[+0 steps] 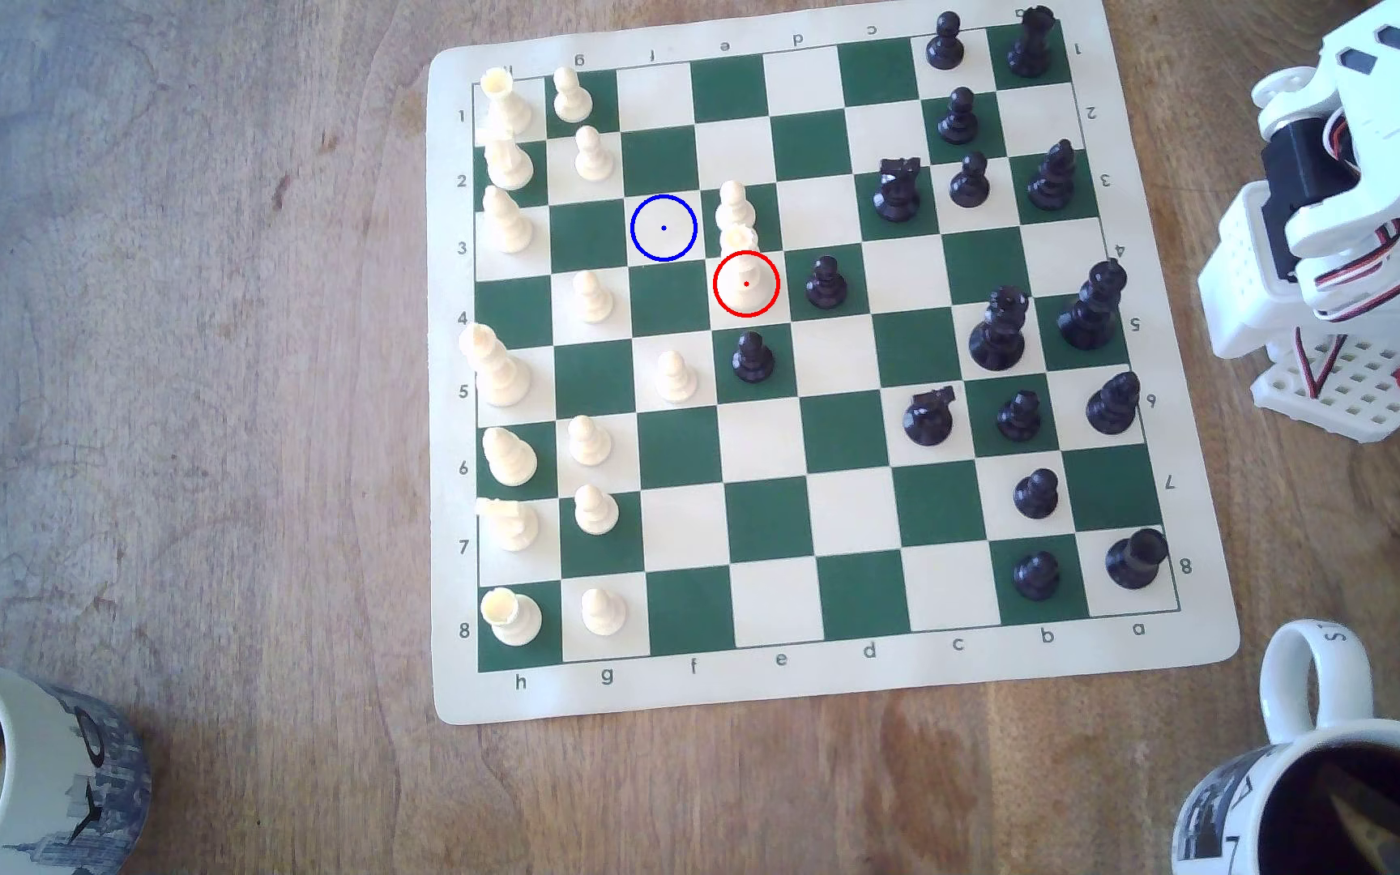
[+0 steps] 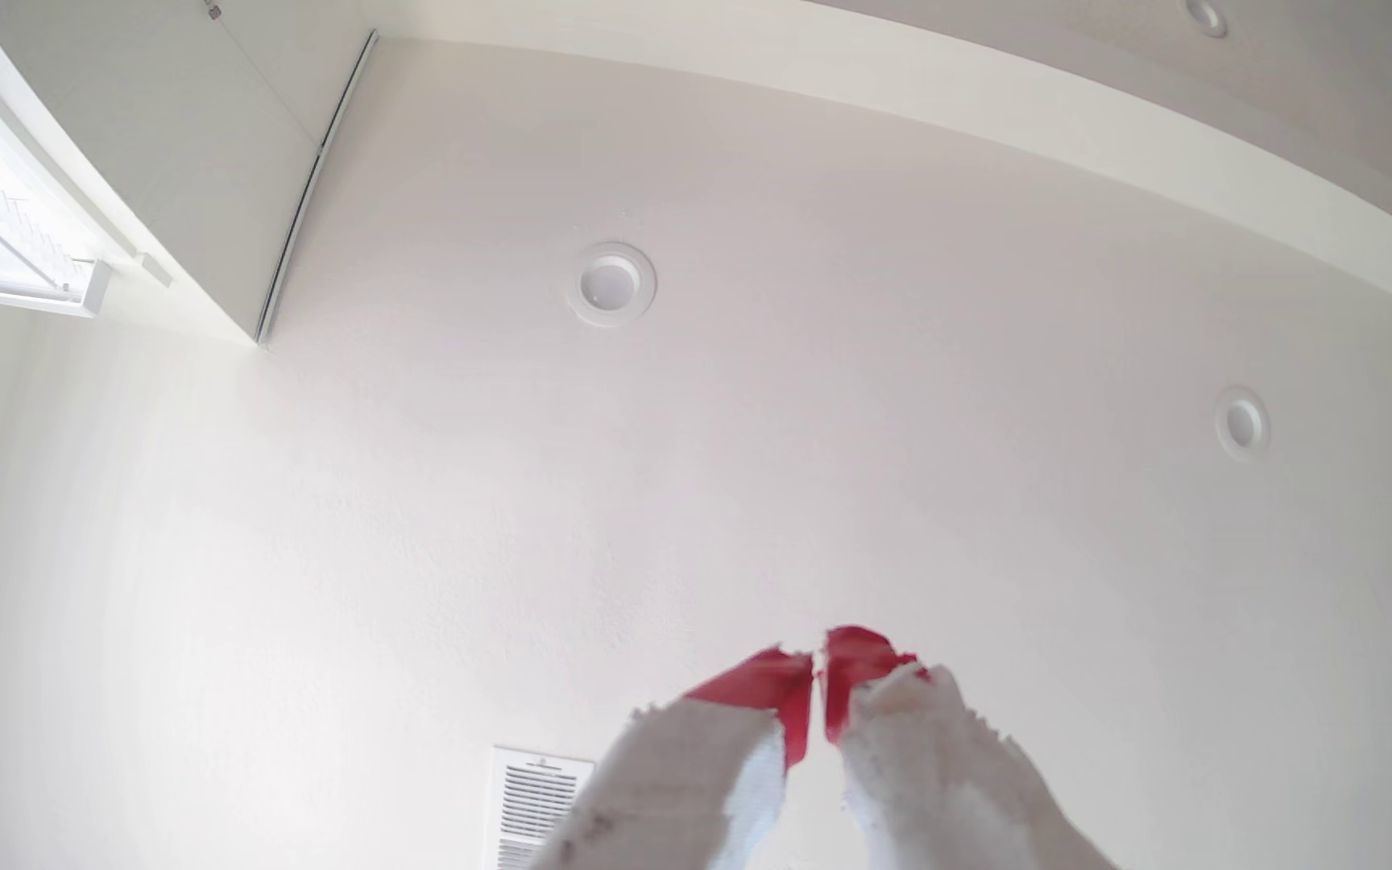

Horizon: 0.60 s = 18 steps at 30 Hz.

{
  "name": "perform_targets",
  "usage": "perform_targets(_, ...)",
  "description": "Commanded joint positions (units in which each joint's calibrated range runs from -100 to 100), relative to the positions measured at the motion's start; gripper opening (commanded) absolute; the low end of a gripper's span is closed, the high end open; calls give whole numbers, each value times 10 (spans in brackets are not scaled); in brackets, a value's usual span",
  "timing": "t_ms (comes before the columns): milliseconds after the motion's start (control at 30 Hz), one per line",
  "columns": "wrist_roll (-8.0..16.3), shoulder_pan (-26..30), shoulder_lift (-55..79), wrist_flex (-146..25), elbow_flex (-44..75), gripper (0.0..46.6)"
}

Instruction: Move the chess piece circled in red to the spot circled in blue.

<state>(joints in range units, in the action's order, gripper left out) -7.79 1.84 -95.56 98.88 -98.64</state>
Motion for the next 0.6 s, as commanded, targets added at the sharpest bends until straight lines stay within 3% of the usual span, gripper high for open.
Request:
perform_targets(0,-1,7,-2,-24,-13,2)
perform_targets(200,-1,3,-2,-162,-9,2)
perform_targets(567,3,-45,-3,-689,87,2)
